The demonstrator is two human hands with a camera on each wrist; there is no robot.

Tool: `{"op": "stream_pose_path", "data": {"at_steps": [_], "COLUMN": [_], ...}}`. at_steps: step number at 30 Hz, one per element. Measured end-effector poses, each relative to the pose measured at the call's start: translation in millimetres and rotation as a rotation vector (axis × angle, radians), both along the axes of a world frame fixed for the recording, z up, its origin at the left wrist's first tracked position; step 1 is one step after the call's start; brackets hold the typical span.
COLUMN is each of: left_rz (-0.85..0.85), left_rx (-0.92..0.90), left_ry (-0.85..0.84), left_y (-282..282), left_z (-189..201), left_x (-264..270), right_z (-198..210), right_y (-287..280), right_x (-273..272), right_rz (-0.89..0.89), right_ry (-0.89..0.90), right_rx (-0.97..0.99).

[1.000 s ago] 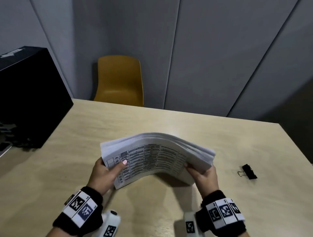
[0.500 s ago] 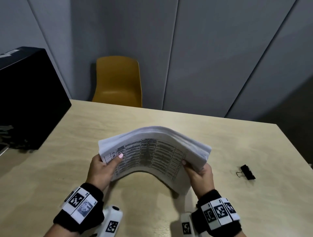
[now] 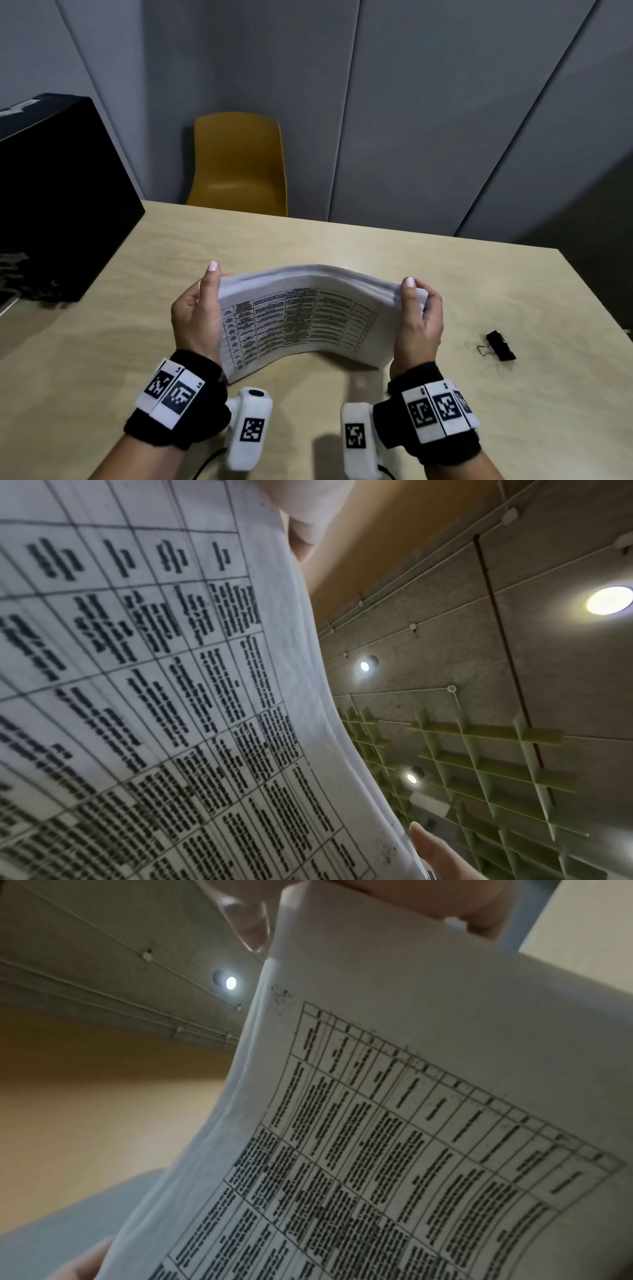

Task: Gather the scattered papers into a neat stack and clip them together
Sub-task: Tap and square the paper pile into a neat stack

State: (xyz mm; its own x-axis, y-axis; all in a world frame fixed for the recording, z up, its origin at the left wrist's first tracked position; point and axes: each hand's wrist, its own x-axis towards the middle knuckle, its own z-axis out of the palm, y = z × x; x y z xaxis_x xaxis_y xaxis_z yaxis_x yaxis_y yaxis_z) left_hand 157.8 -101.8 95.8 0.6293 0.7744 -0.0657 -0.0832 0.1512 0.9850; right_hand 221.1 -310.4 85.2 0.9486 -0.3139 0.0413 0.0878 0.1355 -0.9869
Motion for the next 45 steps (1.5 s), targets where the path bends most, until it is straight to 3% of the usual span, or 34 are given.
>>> {"op": "stream_pose_path", "data": {"at_steps": [7,17,30,45], "left_rz": [0.013,0.076,0.020,0.038], "left_rx": [0.027,0.051,0.034,0.046], "left_ry": [-0.104,-0.124,0.002,0.026], "left_y": [0,4,7,5], "left_z": [-2,-9,-14,-10], "left_x": [-1,3,5,8], "right_z": [-1,-3,-5,-10], "right_y": [0,-3,0,4], "right_x": [7,4,6,6], "right_rz": [0.036,0.021,-0.016,-0.067], "right_ry": [0.100,0.035,0.059,-0.019], "right_rx": [0.110,0.138,-0.006,-0.114]}}
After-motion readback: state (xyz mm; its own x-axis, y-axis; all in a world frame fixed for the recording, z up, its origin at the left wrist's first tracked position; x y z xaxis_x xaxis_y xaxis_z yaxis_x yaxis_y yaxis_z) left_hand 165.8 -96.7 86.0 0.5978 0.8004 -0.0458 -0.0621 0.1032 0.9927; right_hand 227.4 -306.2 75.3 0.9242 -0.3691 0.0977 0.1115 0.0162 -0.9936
